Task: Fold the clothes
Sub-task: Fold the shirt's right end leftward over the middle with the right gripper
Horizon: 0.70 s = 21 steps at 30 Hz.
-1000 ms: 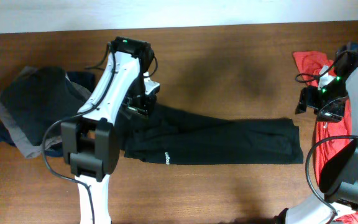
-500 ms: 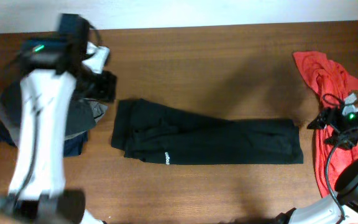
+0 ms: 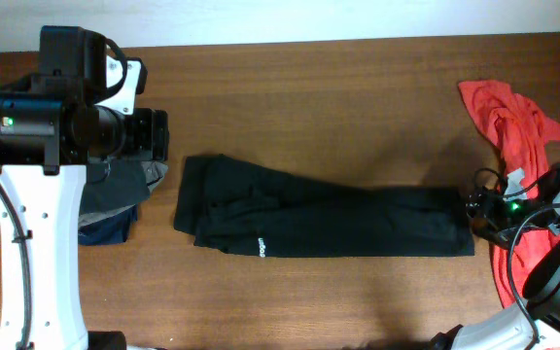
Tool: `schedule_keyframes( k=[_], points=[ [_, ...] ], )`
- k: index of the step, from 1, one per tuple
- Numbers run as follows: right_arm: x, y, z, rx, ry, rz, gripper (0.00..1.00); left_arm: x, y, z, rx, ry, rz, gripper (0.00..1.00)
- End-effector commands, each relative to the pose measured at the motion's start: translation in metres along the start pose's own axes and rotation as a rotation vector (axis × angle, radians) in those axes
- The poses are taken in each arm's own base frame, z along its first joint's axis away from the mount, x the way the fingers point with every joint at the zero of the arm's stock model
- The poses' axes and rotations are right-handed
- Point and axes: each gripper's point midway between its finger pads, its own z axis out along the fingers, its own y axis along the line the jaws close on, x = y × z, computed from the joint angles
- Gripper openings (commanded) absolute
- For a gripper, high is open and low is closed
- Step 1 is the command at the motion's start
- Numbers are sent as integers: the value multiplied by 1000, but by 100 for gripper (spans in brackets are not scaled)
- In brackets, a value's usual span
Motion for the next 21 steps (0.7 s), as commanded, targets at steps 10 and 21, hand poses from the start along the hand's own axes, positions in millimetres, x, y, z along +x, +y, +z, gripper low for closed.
schedule_keyframes(
  k=[10, 21],
  points=[
    [25, 26, 32, -13, 83, -53, 79, 6, 2, 1, -5, 27, -17, 77],
    [32, 27, 28, -10, 118, -33, 10, 16, 2, 0, -8, 71, -19, 77]
  ],
)
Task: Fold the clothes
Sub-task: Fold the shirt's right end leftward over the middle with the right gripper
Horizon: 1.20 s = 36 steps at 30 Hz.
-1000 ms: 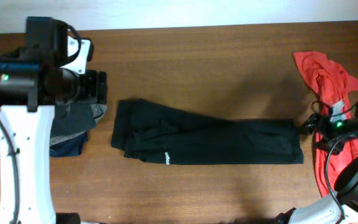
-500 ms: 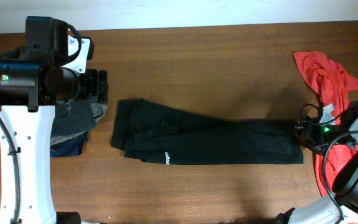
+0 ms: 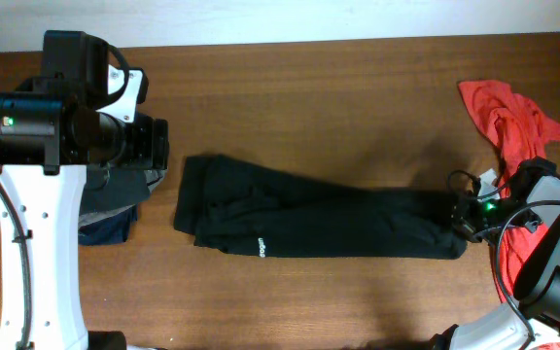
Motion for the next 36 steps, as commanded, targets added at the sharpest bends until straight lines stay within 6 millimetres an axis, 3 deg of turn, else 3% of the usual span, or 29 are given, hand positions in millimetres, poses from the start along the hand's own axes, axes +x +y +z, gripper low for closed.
schedule_keyframes(
  k=[1, 4, 8, 10, 12, 16, 23, 28, 36],
  points=[
    [0, 0, -2, 9, 13, -1, 7, 0, 2, 1, -8, 3, -16, 77],
    [-11, 1, -25, 35, -5, 11, 4, -1, 2, 1, -9, 0, -16, 77],
    [-16, -31, -72, 257, 1, 122, 4, -1, 3, 1, -9, 0, -16, 77],
    [-20, -36, -94, 315, -9, 133, 4, -1, 3, 1, -9, -1, -13, 77],
    [-28, -30, -117, 329, -37, 131, 4, -2, 2, 1, -9, -4, -12, 77],
    [-34, -4, -134, 281, -73, 96, 4, -2, 2, 1, -9, -4, -12, 77],
    [-10, 57, -102, 240, 59, -74, 4, -3, 2, 1, -9, -8, -12, 77],
    [24, 117, -55, 229, 186, -256, 4, -3, 2, 1, -8, -7, -12, 77],
    [62, 180, 8, 298, 193, -413, 4, -3, 2, 1, -8, -7, -12, 77]
  ],
)
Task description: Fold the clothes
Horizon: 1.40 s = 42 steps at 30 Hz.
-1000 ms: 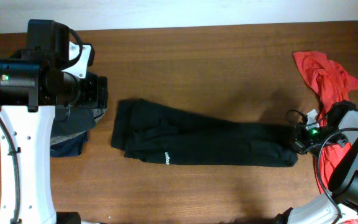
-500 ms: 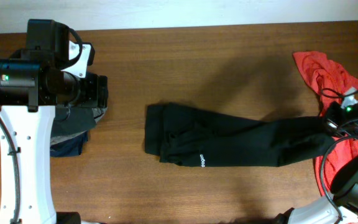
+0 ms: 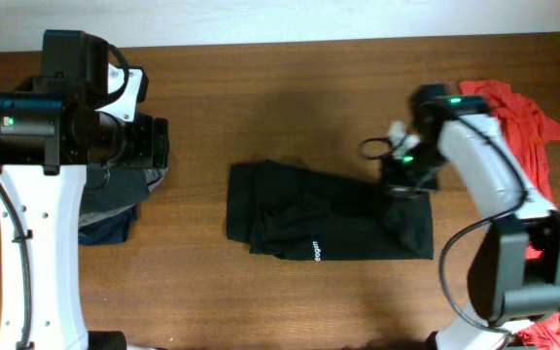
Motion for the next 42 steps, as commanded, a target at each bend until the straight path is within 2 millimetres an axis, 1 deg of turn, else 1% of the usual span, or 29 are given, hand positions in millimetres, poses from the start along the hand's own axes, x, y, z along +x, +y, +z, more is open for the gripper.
schedule_keyframes(
  k=[1, 4, 5, 6, 7, 8, 9, 11, 13, 17, 18, 19, 20, 21, 23, 25, 27, 28, 31, 32, 33, 34, 35, 36, 38, 39, 41, 42],
  points=[
    [4, 27, 15, 20, -16, 24, 4, -1, 2, 1, -8, 1, -13, 77],
    [4, 36, 29, 28, -13, 36, 6, 0, 2, 1, -8, 5, -13, 77],
    [3, 40, 32, 20, -16, 27, 10, 0, 2, 1, -8, 5, -13, 77],
    [2, 44, 35, 13, -17, 15, 17, 0, 2, 1, -8, 4, -13, 77],
    [2, 50, 36, -1, -21, 1, 30, 0, 2, 1, -8, 4, -13, 77],
    [0, 56, 37, -20, -29, -11, 38, 0, 2, 1, -8, 3, -13, 77],
    [-2, 62, 37, -41, -38, -24, 41, 0, 2, 1, -8, 3, -13, 77],
    [-3, 70, 36, -77, -40, -30, 44, 0, 2, 1, -8, 4, -13, 77],
    [-4, 68, 33, -89, -37, -18, 45, 1, 2, 1, -8, 7, -13, 77],
    [-6, 51, 26, -90, -42, 28, 44, 1, 2, 1, -8, 8, -13, 77],
    [-7, 44, 24, -90, -41, 44, 40, 1, 2, 1, -8, 7, -13, 77],
    [-7, 39, 22, -89, -40, 54, 32, 1, 2, 1, -8, 7, -13, 77],
    [-8, 30, 21, -72, -42, 72, 14, 1, 2, 1, -8, 7, -13, 77],
    [-8, 21, 20, -48, -45, 90, 4, 0, 2, 1, -8, 5, -13, 78],
    [-8, 8, 21, -17, -46, 114, 4, -2, 2, 2, -7, -2, -13, 70],
    [-3, 4, 28, -12, -31, 121, 4, -3, 1, 3, 1, -6, -12, 68],
    [3, 5, 40, -10, -12, 113, 4, -4, -4, 4, 29, -5, -12, 70],
    [7, 9, 50, -25, -2, 103, 4, -5, -8, 5, 51, -5, -12, 73],
    [15, 33, 74, -121, 10, 45, 4, -7, -12, 11, 79, 8, -13, 82],
    [18, 48, 85, -170, 8, 4, 4, -8, -14, 15, 89, 19, -14, 95],
    [19, 53, 88, -187, 9, -11, 4, -8, -15, 17, 97, 24, -15, 99],
    [23, 64, 92, -215, 14, -39, 4, -9, -19, 20, 121, 34, -16, 99],
    [25, 70, 93, -222, 21, -55, 4, -9, -22, 24, 144, 44, -18, 99],
    [27, 75, 92, -226, 21, -77, 4, -10, -25, 29, 159, 57, -19, 99],
    [27, 81, 84, -229, 3, -147, 4, -9, -28, 40, 183, 89, -17, 99],
    [26, 82, 75, -218, -18, -176, 4, -8, -30, 47, 196, 113, -16, 99],
    [20, 74, 55, -148, -72, -182, 4, -3, -34, 67, 225, 172, -17, 99],
    [17, 68, 40, -100, -109, -179, 5, -1, -35, 79, 237, 202, -23, 99]
  ],
)
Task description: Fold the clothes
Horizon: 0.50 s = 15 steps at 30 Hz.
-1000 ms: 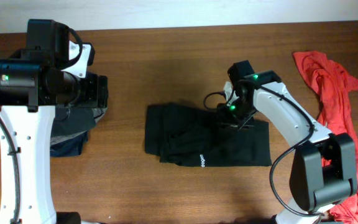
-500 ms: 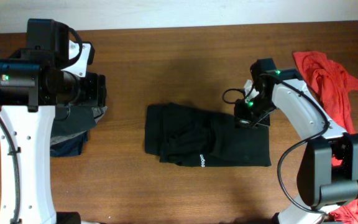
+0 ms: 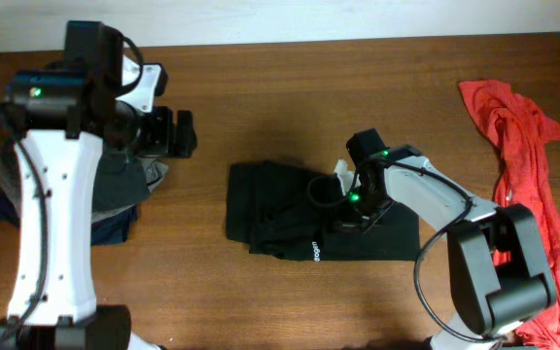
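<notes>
Black pants (image 3: 280, 219) lie folded at the table's middle, a small white logo near their front edge. My right gripper (image 3: 344, 206) is low over their right half, and seems shut on the leg end it has doubled over. The fingers are dark against the dark cloth. My left gripper (image 3: 179, 134) hovers above the bare table to the upper left of the pants, apart from them. Whether its jaws are open or shut cannot be made out from above.
A red garment (image 3: 518, 126) lies crumpled along the right edge. A pile of grey and navy clothes (image 3: 115, 204) sits at the left, partly under the left arm. The brown table (image 3: 290, 87) ends at a white wall at the back.
My right gripper moved left and nearer, from the pants' upper right corner to over their middle right. The pants' right edge drew in slightly. The left arm shifted right and turned.
The pants lay stretched out long across the table, with my right gripper at the leg ends on the far right. It then closed in on those ends. Later the legs were carried left and the pants halved. Now the gripper is over the folded pants.
</notes>
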Tool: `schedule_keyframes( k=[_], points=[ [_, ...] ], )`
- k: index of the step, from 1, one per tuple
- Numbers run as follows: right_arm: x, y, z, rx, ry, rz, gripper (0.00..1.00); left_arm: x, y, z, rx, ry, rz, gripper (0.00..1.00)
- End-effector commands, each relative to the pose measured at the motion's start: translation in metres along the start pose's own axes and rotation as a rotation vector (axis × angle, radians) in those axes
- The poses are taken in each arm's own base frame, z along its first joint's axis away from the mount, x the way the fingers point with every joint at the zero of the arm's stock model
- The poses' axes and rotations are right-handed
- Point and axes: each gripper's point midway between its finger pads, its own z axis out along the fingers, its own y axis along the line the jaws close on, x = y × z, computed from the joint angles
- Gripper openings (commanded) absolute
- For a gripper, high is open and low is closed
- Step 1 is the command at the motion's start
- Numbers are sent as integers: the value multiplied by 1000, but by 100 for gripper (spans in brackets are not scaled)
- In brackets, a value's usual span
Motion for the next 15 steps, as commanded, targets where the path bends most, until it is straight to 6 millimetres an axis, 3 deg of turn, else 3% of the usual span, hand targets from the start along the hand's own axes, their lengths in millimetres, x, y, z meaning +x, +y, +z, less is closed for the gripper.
schedule_keyframes(
  k=[1, 3, 6, 7, 11, 15],
  points=[
    [-19, 3, -61, 101, -179, -84, 7, 5, -5, 45, 91, 117, -17, 99],
    [-18, -5, -95, 179, -247, -71, 16, 8, -9, 72, 153, 164, -35, 99],
    [-11, -16, -139, 260, -331, -37, 45, 18, -14, 114, 232, 228, -62, 99],
    [-5, -23, -158, 283, -369, -11, 52, 28, -14, 138, 262, 266, -79, 99],
    [8, -38, -183, 284, -422, 58, 55, 52, -12, 181, 289, 343, -103, 99],
    [14, -49, -189, 282, -422, 91, 55, 71, -15, 219, 300, 392, -89, 99]
  ],
)
